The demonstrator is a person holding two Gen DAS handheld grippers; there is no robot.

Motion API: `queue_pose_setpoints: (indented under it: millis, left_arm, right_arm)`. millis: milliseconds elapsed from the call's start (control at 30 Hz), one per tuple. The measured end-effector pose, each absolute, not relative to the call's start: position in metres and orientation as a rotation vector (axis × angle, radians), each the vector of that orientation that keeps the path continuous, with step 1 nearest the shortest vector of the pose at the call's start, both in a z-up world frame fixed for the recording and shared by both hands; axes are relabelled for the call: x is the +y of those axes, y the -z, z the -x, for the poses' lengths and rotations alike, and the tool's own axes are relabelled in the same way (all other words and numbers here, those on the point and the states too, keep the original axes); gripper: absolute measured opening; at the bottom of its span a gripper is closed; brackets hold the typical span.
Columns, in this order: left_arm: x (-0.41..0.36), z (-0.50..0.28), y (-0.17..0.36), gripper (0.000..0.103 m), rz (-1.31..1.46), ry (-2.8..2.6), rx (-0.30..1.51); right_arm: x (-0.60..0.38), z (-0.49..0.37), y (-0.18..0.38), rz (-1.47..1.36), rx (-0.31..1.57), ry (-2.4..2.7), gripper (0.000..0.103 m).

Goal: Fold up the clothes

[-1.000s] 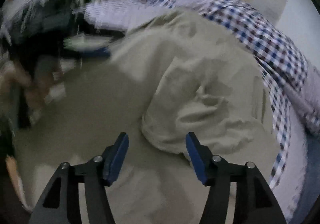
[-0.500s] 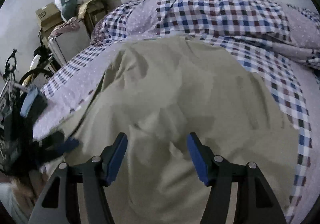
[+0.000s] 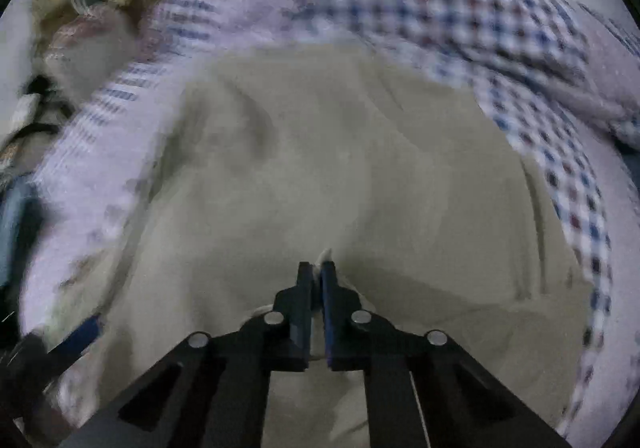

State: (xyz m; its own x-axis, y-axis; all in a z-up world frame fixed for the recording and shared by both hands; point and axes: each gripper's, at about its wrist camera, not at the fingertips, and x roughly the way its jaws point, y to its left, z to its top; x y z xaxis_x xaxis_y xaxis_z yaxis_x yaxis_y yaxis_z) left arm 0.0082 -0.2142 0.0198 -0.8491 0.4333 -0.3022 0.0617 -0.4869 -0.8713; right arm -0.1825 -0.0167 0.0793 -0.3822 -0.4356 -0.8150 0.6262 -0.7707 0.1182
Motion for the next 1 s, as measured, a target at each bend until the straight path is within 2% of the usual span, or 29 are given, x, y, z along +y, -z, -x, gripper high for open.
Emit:
queue_pose_setpoints:
  millis: [133,300,433,567,633,667,700,767,1000]
  left_arm:
    - [-0.216,-0.009,-0.020,0.087,0.710,-2.392,-1.469]
    - [-0.214,-0.007,-0.016,0.087,0.707,-2.342,-1.482]
    - [-0.208,-0.002,-0.010,0.086,0.766,-2.325,-1.473]
    - [-0.214,-0.003,-0.008,0.086,0.781,-2.345,-1.493]
    - [-0.222,-0.007,-0.011,0.086,0.751,-2.366,-1.515]
    - [-0.226,-0.010,-0.013,0.087,0.734,-2.377,-1.526]
    - [-0.231,-0.012,-0.015,0.087,0.716,-2.387,-1.537]
    - [-0.239,-0.016,-0.017,0.087,0.692,-2.404,-1.557]
    - [-0.246,-0.020,-0.019,0.087,0.679,-2.410,-1.584]
  right_arm:
    - [-0.002,0.129,-0.143,-0.875,0.231,1.897,0.003]
    - [0.008,0.092,-0.181,-0.784,0.207,1.545,0.003]
    - [-0.007,0.116,-0.161,-0.863,0.312,1.660,0.006]
    - [-0.021,0.151,-0.129,-1.000,0.516,1.946,0.009]
    - [-0.020,0.153,-0.121,-1.016,0.527,1.979,0.009]
    - [-0.017,0.144,-0.120,-0.998,0.513,1.936,0.014]
    - [-0.014,0.131,-0.120,-0.980,0.514,1.883,0.032]
    - [-0.009,0.101,-0.117,-0.958,0.542,1.797,0.053]
    - [-0.036,0.019,-0.073,-1.005,0.750,1.669,0.054]
